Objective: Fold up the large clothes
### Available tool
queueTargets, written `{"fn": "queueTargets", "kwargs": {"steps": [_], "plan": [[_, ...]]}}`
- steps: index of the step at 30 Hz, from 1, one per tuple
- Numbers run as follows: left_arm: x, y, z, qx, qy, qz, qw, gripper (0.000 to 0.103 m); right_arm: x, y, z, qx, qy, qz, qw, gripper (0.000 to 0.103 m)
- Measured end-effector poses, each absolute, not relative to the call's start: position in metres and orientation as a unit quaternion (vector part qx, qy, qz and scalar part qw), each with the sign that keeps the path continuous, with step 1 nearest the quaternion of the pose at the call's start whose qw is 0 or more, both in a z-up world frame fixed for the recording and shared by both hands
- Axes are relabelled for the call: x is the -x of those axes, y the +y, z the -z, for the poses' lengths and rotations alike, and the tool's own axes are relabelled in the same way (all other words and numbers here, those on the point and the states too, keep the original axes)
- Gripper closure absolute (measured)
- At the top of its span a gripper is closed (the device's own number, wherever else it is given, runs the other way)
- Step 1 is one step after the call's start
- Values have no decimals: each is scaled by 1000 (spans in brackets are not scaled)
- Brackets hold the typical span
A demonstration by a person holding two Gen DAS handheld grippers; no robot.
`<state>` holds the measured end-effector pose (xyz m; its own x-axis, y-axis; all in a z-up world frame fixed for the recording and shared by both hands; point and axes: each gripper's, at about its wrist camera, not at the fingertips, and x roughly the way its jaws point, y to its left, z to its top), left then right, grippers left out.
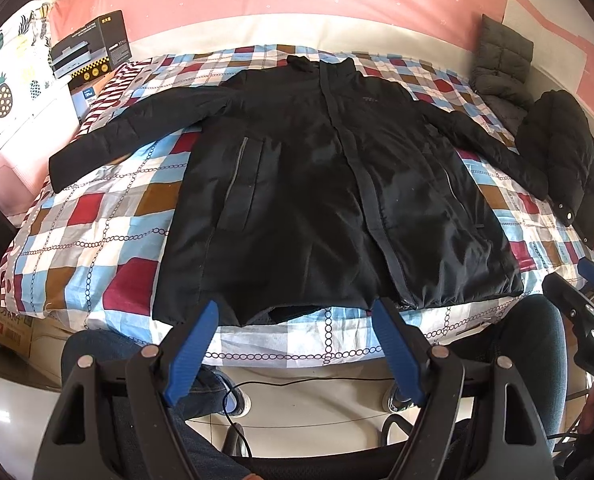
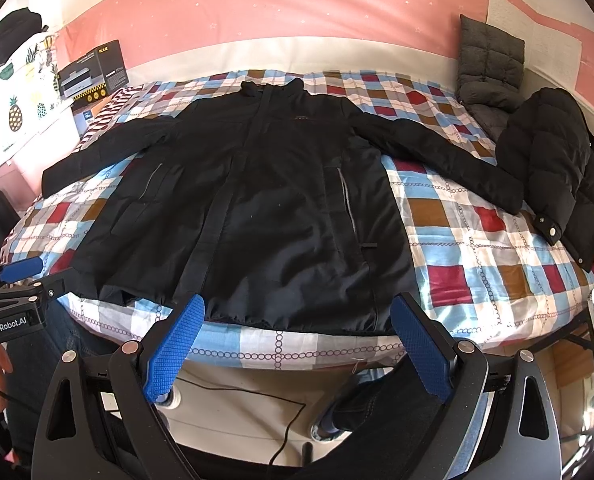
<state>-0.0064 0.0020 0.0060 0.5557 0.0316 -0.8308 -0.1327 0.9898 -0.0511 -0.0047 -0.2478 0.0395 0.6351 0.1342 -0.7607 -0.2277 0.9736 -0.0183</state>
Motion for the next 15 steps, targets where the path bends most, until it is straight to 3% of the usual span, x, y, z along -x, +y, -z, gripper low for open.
{"fn": "queueTargets", "kwargs": {"steps": [15], "plan": [[7,7,0,55,472,-48,879,22,5,-247,-38,57,416,-101,902,8]]}}
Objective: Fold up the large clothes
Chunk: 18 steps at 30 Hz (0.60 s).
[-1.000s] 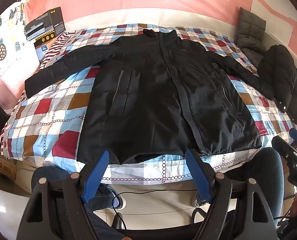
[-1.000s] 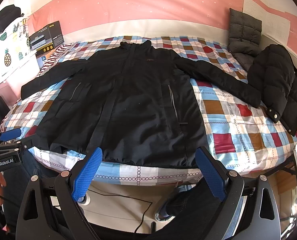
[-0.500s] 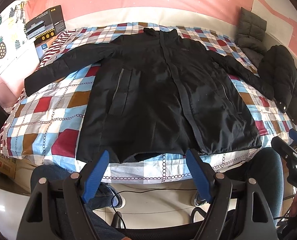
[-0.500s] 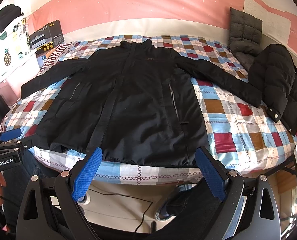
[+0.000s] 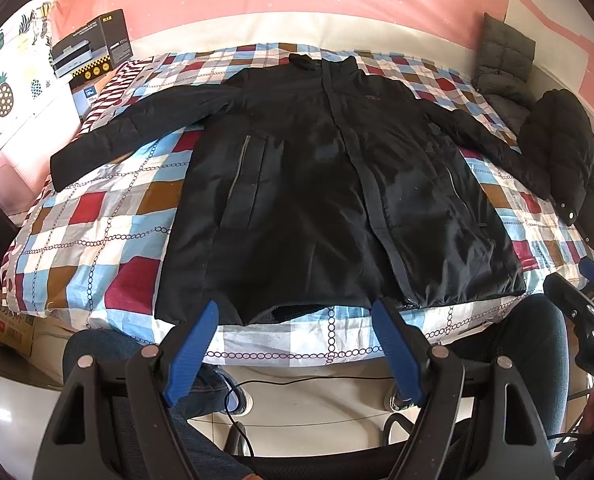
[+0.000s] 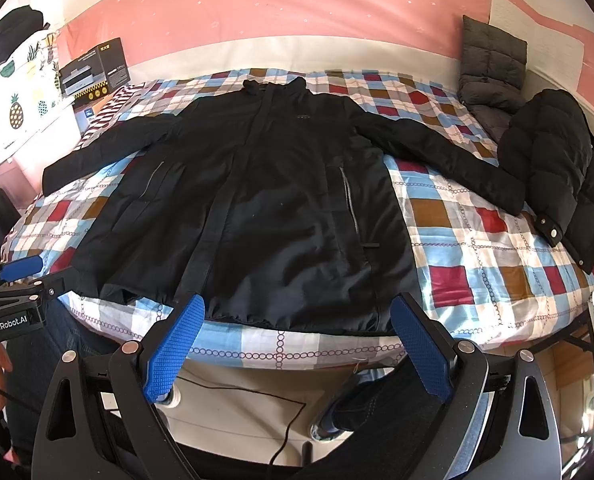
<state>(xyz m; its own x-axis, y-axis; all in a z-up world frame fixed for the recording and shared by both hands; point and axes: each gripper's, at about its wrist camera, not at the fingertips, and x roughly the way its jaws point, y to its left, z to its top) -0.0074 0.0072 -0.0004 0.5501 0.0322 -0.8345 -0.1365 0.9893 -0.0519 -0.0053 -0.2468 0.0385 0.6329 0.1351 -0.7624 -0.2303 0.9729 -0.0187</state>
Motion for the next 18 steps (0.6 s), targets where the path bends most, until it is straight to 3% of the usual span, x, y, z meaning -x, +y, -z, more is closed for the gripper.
{"fn": "queueTargets", "kwargs": {"steps": [18], "plan": [[7,7,0,57,472,-48,878,22,5,-244,-37,59,418,-101,901,8]]}}
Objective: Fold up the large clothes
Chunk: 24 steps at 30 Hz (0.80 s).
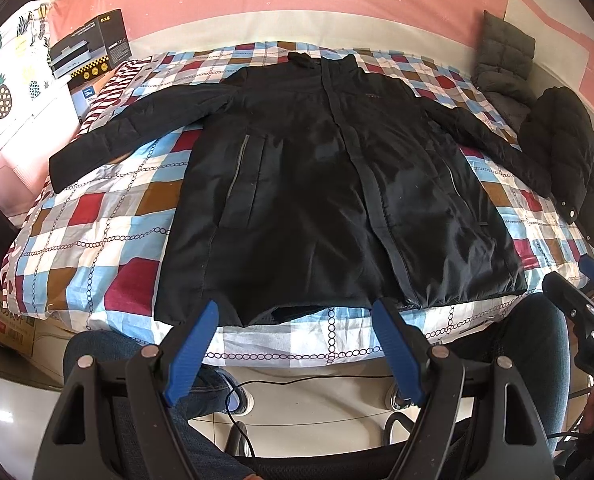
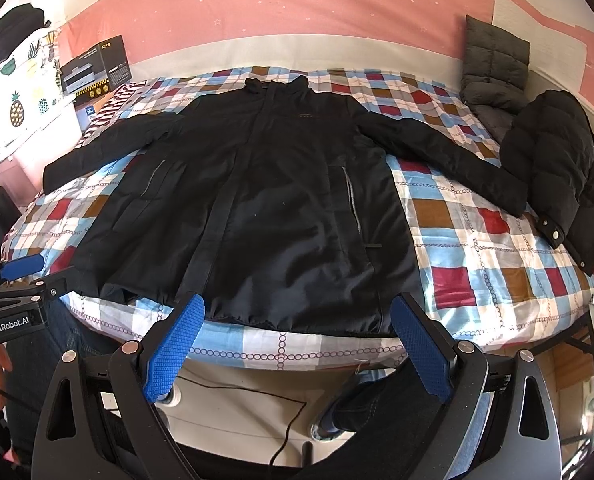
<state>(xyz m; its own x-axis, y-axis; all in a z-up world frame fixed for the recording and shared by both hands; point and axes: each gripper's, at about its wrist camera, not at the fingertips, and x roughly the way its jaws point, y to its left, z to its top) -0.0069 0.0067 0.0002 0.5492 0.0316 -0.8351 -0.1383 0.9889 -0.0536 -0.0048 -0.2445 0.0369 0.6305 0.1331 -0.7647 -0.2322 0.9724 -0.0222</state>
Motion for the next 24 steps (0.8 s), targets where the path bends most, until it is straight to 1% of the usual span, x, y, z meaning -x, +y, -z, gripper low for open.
{"fn": "queueTargets", "kwargs": {"steps": [15,24], "plan": [[0,10,9,55,480,-50,874,22,-2,-238,-32,64,427,-106,896,8],[-13,19,17,71,486,-46,870,22,-18,-231,-27,67,435,-110,891,8]]}}
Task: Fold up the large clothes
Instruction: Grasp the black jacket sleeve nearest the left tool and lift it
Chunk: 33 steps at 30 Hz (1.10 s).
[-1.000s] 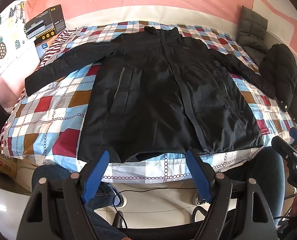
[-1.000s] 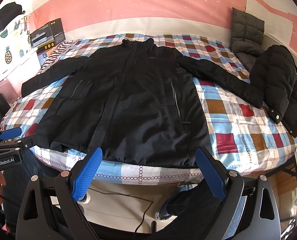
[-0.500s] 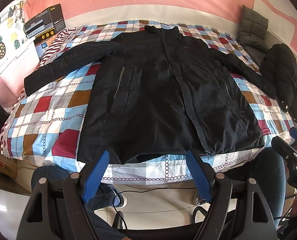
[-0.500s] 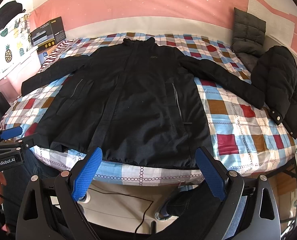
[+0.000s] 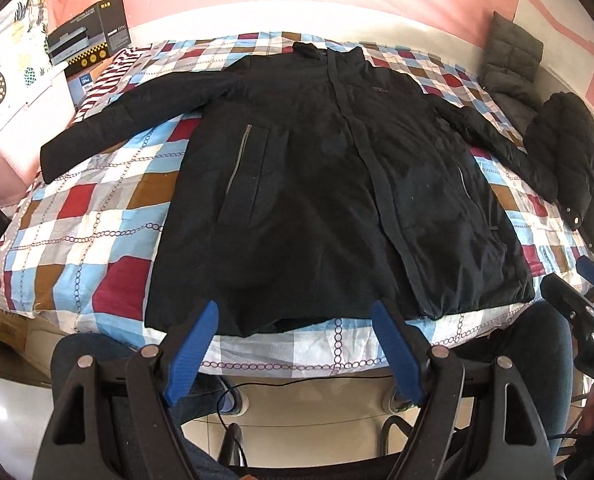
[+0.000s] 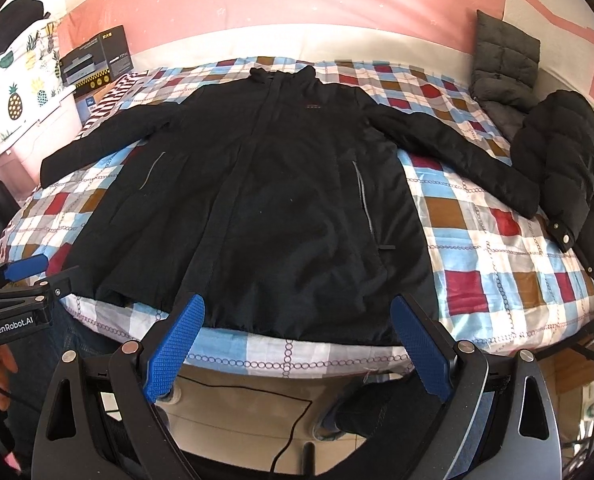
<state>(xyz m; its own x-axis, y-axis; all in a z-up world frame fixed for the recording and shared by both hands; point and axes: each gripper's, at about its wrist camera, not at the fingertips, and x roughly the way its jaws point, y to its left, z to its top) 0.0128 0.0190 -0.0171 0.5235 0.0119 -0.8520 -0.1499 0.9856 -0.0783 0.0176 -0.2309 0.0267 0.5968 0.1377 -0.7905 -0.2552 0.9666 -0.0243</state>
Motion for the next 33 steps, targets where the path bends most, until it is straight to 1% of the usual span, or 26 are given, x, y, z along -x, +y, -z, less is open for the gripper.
{"fn": "queueTargets", "kwargs": {"steps": [7,14,16,17,18,25,33], "plan": [[-37,33,26,79,484,-58,869,22,-44,-215,-23,74,437,-124,888,8],[-65,63,34,111,476,-77,869,22,-76,-191,-14,83,436,-145,884,8],[-73,74,38,124,479,-76,866,24,-86,-182,-10,86,438,-156,881,8],[-77,79,40,128,479,-80,865,28,-89,-178,-9,87,437,-160,881,8],[-81,85,42,131,480,-83,863,29,-93,-174,-8,88,436,-164,880,8],[-106,131,56,156,478,-126,855,29,-115,-149,2,93,441,-192,872,8],[-140,195,64,170,456,-160,859,29,-149,-130,15,109,448,-193,866,8]]}}
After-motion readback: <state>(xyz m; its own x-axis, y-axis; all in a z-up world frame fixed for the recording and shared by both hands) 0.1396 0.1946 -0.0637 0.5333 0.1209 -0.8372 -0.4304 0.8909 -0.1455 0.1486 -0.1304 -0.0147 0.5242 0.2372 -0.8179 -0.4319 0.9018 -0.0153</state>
